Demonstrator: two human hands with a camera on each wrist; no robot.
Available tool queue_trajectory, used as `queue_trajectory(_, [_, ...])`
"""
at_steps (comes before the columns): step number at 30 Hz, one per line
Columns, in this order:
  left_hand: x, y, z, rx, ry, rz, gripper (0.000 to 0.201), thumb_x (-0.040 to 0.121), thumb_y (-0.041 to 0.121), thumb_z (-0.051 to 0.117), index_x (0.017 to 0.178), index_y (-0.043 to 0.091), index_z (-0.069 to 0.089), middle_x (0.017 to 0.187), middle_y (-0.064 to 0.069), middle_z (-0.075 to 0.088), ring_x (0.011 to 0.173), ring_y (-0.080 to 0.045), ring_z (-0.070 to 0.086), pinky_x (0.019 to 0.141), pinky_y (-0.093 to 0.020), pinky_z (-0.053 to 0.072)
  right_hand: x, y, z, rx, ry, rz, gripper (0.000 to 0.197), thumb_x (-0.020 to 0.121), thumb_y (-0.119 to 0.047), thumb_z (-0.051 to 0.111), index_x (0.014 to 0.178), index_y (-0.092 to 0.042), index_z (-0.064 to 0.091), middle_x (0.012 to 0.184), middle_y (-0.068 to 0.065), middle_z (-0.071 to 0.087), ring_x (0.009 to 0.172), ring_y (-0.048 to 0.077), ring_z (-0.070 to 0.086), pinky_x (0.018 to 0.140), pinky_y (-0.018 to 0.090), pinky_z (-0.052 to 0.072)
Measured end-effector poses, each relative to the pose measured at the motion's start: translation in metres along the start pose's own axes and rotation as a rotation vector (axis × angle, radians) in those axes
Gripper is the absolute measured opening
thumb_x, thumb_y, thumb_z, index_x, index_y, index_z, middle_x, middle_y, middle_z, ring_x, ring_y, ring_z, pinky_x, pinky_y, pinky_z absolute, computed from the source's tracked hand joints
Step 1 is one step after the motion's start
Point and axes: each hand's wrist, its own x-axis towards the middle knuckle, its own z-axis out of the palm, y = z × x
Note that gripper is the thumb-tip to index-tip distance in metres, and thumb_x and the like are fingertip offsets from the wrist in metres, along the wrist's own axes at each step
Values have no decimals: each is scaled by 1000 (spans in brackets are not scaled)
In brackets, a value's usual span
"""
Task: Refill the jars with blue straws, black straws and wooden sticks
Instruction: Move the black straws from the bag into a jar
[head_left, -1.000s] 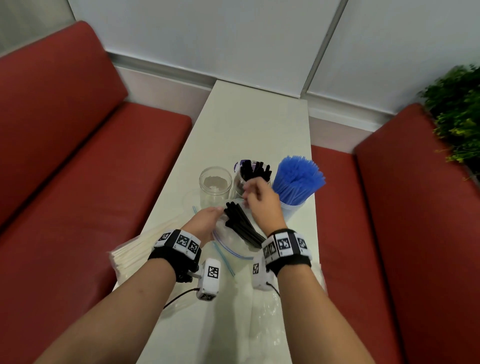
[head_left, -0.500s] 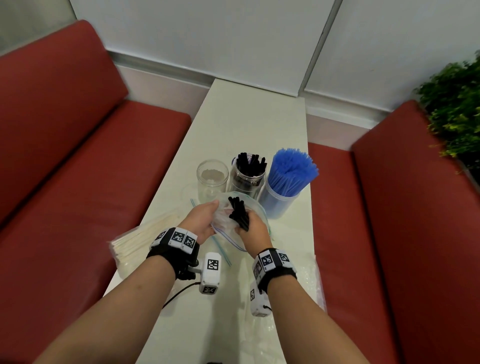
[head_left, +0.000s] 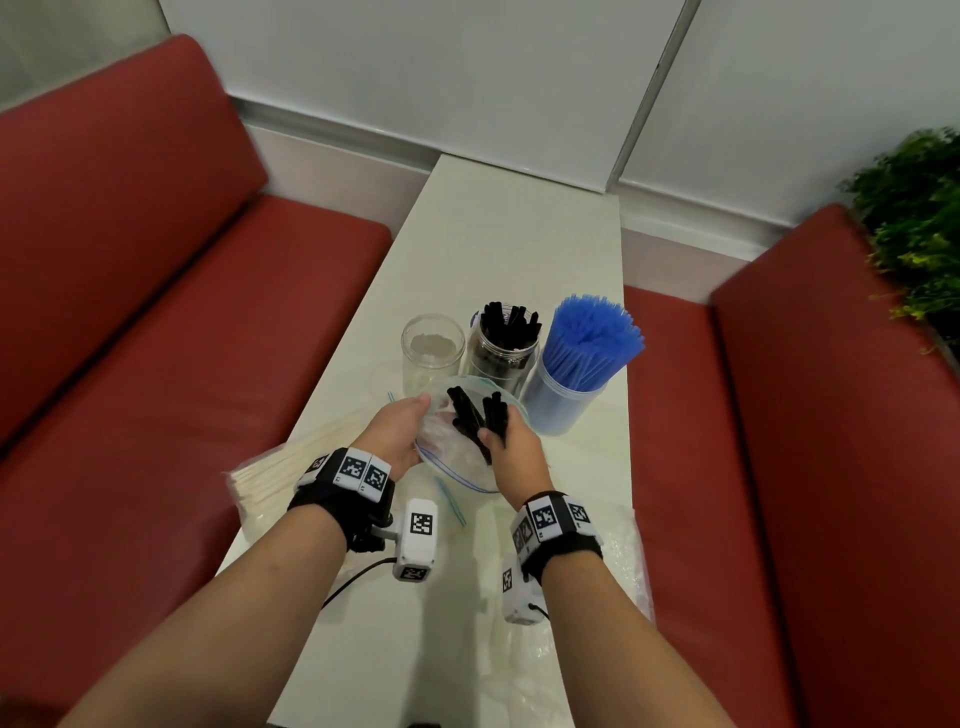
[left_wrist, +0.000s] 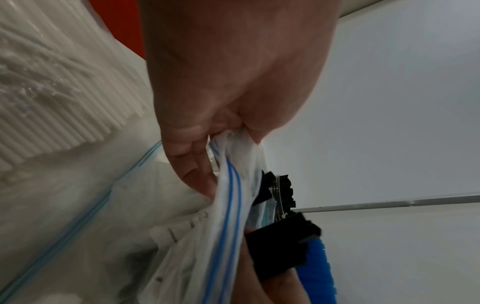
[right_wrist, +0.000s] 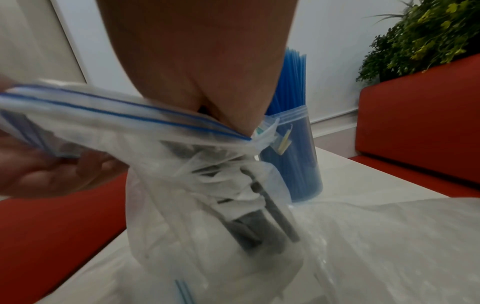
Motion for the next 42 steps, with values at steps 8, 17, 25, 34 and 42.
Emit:
queue_trajectory(8, [4,19,-3,99,-21,-13,37,111,28,37,128,8,63,118,-16,71,104,-31,67,87,-43,54,14,-77,-47,73,-73,-40,27,101,-16,59,127,-13,55,110,-2,64,106,16,59,96,34,46])
queue_trajectory(17, [14,26,-3,174,-31,-31,38,112,29,36,129,9,64,116,-14,70,93,-28,59,69,-34,51,97,-167,-118,431,422,-262,18,97,-14,61,114,-12,56,105,2,64,93,11,60,85,23,47])
queue_trajectory(25, [25,29,-7,153,-33,-40,42,112,27,35,135,3,61,131,-23,66,97,-30,60,71,-34,50,132,-110,-71,459,483,-116,26,99,-18,61,123,-9,56,101,-11,62,87,-7,59,76,9,44])
queue_trajectory(34, [31,22,-7,108,-29,-68,43,111,27,38,136,-1,58,128,-24,66,97,-33,58,82,-40,50,141,-75,-54,319,298,-43,23,95,-16,64,117,-14,57,99,-6,62,98,17,62,87,30,50])
queue_trajectory(42, [31,27,-10,136,-6,-60,41,111,28,37,134,1,58,111,-13,69,75,-21,57,65,-30,47,142,-99,-55,217,334,-245,38,93,-23,65,125,-35,49,119,-5,62,104,7,60,79,6,41])
